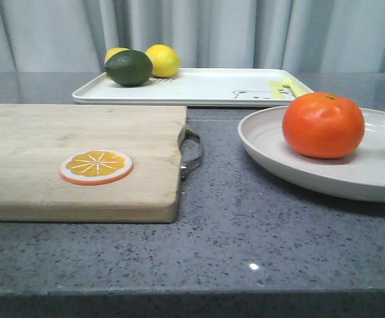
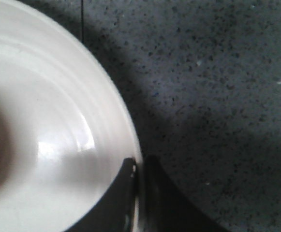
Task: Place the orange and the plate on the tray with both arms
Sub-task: 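Grip the rim of the white plate with the right gripper, then lift the plate with the right gripper and carry it onto the tray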
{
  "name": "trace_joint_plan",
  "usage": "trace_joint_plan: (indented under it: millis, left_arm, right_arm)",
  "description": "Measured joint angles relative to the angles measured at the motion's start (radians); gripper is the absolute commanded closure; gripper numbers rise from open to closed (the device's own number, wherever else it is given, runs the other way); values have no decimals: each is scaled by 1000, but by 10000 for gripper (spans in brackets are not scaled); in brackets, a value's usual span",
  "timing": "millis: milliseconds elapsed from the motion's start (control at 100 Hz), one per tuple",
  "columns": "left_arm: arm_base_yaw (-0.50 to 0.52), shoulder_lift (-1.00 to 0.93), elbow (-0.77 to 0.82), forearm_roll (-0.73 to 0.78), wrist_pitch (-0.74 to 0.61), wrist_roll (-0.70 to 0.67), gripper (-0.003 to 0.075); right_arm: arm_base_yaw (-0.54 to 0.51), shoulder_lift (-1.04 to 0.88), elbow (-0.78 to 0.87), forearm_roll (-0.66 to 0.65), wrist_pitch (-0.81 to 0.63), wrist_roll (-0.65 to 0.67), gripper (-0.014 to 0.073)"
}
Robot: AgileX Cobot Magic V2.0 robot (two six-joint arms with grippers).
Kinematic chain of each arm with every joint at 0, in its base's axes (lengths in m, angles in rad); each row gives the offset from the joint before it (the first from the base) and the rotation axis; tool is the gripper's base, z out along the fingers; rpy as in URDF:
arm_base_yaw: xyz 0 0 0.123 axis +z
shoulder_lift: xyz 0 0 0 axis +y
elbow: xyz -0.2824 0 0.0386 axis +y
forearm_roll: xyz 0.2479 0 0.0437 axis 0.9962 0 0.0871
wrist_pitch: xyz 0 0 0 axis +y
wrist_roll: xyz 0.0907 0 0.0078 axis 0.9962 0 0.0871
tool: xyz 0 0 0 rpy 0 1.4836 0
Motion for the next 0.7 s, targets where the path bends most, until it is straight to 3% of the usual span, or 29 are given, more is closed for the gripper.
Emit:
trace_joint_plan:
  millis: [380, 700]
  left_arm:
    - [0, 0, 0, 0, 0, 0, 409]
    - [0, 0, 0, 0, 0, 0, 409]
  right_arm:
    - [0, 0, -29, 13, 54, 27, 659]
    - [0, 8, -265, 28, 188, 27, 659]
